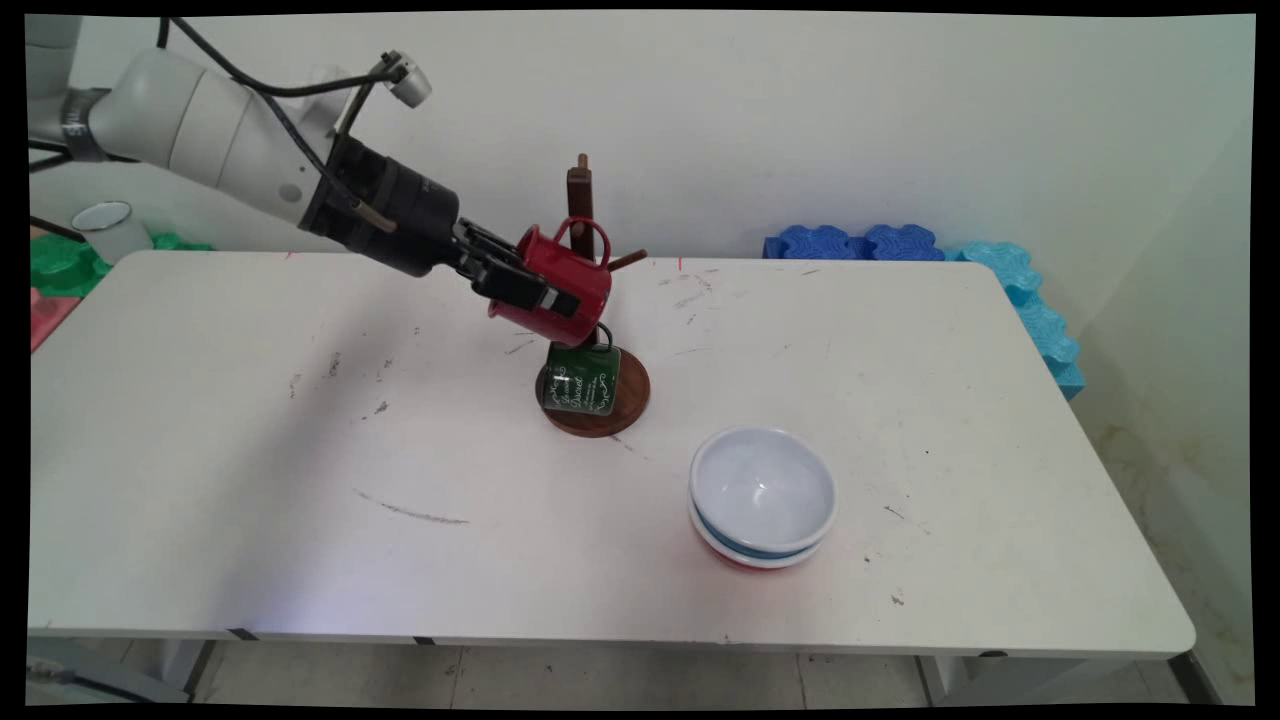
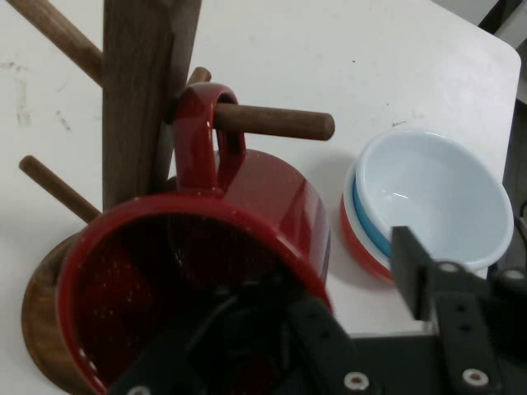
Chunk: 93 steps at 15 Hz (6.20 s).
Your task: Pick up the red mug from the rack, then place the picked object on the table
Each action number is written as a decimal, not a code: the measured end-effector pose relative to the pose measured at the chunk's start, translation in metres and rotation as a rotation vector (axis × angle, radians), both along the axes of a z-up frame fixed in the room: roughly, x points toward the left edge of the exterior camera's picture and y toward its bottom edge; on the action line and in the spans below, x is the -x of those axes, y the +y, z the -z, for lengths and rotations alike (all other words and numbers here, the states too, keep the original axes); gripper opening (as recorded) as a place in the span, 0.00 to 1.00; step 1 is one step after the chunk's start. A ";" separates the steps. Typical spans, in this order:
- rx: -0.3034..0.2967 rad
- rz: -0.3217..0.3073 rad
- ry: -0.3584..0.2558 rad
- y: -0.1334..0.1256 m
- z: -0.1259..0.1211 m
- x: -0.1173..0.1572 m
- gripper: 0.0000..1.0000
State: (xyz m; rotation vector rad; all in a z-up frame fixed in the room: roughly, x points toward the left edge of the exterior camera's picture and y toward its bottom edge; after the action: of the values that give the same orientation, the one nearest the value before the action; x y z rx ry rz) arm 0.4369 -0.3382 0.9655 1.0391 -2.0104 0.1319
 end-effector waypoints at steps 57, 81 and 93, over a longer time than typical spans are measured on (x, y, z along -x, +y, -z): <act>-0.003 0.096 -0.155 0.053 -0.046 -0.020 0.00; 0.048 0.125 -0.543 0.022 0.004 -0.083 0.00; 0.082 0.252 -0.661 -0.033 0.050 -0.075 0.00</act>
State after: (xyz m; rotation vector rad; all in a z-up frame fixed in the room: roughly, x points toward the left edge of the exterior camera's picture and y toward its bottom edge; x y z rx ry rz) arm 0.5123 -0.3715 0.9153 0.7320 -2.6825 0.4675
